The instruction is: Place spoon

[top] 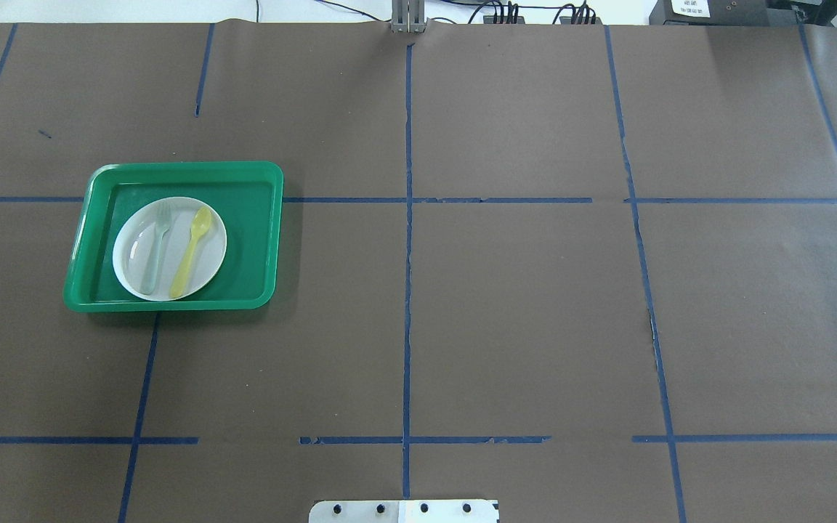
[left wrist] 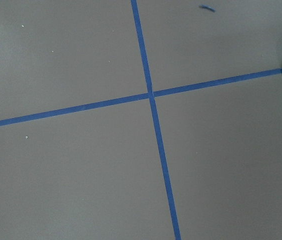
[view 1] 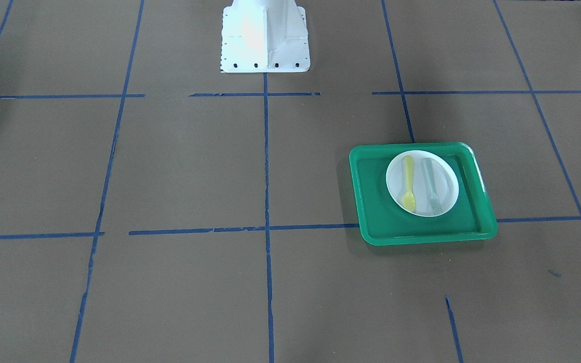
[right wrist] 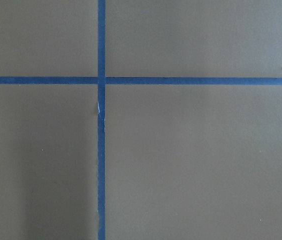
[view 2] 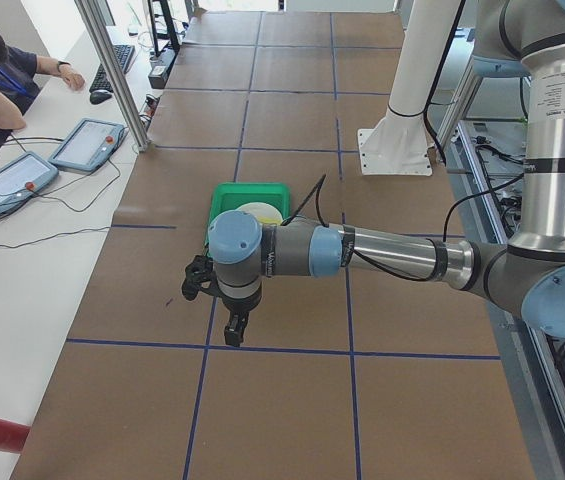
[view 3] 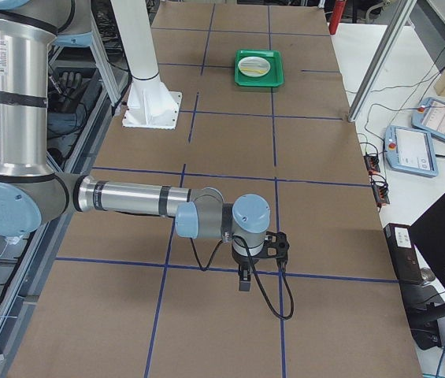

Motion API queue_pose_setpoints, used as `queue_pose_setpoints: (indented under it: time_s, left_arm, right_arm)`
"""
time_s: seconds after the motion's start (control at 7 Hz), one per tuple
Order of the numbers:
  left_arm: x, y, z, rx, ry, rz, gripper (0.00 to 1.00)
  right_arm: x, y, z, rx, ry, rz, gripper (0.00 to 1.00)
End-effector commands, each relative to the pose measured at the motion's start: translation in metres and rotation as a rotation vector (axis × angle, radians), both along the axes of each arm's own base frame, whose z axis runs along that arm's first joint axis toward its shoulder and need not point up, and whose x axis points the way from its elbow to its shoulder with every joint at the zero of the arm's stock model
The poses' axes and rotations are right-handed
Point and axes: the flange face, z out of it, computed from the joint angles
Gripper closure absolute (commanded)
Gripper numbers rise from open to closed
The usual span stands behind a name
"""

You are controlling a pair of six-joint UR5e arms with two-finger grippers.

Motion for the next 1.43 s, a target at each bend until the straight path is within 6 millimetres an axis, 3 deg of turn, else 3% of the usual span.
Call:
queue_pose_setpoints:
  time_s: [0.0,0.29,0.57,1.0,1.29]
  left_arm:
    - [0.0,-0.003,-0.01,0.027,-0.001,0.002,0.0]
    - [0.0,-0.003,-0.005,0.018,-0.003,0.002,0.0]
    - [0.009,-0.016,-0.027,0.064,0.001,-0.061,0.0]
    - [0.13,-0.034,-0.061,0.154,0.067,-0.019,0.0]
    - [0.234,-0.04,-0.092,0.124,0.12,-0.003,0.0]
  right_arm:
    - [0.0,0.0,0.0,0.001,0.0,0.0,0.0]
    - [0.0,0.0,0.0,0.001,0.0,0.0,0.0]
    - [0.0,0.0,0.0,0.001,0.0,0.0,0.0]
    - [0.0,0.0,0.0,0.001,0.0,0.0,0.0]
    - [0.0,0.0,0.0,0.001,0.0,0.0,0.0]
